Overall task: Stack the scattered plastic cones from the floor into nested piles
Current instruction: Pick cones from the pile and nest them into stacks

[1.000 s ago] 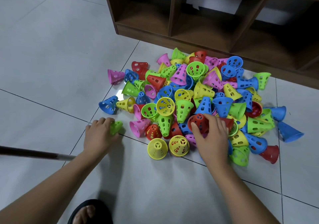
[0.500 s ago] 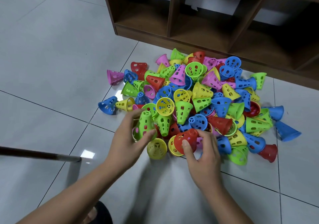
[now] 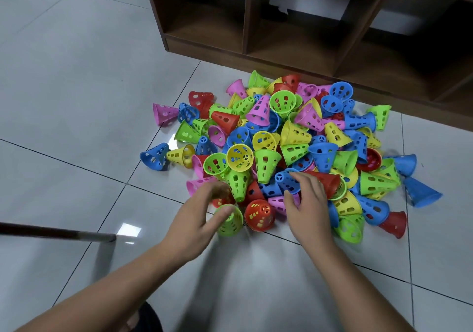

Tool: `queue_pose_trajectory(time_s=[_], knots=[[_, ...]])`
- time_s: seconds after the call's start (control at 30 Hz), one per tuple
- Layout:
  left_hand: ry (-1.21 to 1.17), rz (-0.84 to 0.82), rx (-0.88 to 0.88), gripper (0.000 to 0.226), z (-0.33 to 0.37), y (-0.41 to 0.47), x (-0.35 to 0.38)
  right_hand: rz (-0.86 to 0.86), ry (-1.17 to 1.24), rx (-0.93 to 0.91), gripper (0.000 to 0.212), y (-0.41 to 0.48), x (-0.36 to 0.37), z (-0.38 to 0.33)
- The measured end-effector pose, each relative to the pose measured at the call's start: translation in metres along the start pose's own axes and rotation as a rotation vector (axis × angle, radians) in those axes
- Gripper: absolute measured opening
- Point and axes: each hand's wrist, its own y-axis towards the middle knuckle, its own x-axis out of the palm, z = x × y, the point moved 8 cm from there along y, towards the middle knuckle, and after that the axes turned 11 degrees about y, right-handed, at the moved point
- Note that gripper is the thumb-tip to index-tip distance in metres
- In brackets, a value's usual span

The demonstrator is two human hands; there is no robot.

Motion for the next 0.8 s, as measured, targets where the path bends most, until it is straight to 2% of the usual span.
queue_pose_trajectory(time_s=[0.17, 0.23, 0.4, 0.57, 0.8], knots=[[0.238, 0.067, -0.043, 0.023, -0.036, 0.025, -0.008, -0.092, -0.18, -0.062, 0.059, 0.021, 0.013, 0.011], [0.35, 0.065, -0.018, 0.02, -0.051, 0.032, -0.007, -0.113, -0.205, -0.071, 0.06, 0.025, 0.018, 0.013], [0.609, -0.014, -0.058, 0.036, -0.087, 0.036, 0.001, -0.134, -0.281, -0.094, 0.056, 0.032, 0.027, 0.017], [0.66, -0.014, -0.13, 0.04, -0.094, 0.027, -0.004, -0.111, -0.318, -0.106, 0.048, 0.039, 0.028, 0.019], [0.647, -0.139, -0.264, 0.057, -0.106, 0.015, -0.006, 0.007, -0.14, -0.058, 0.049, 0.027, 0.002, 0.004]])
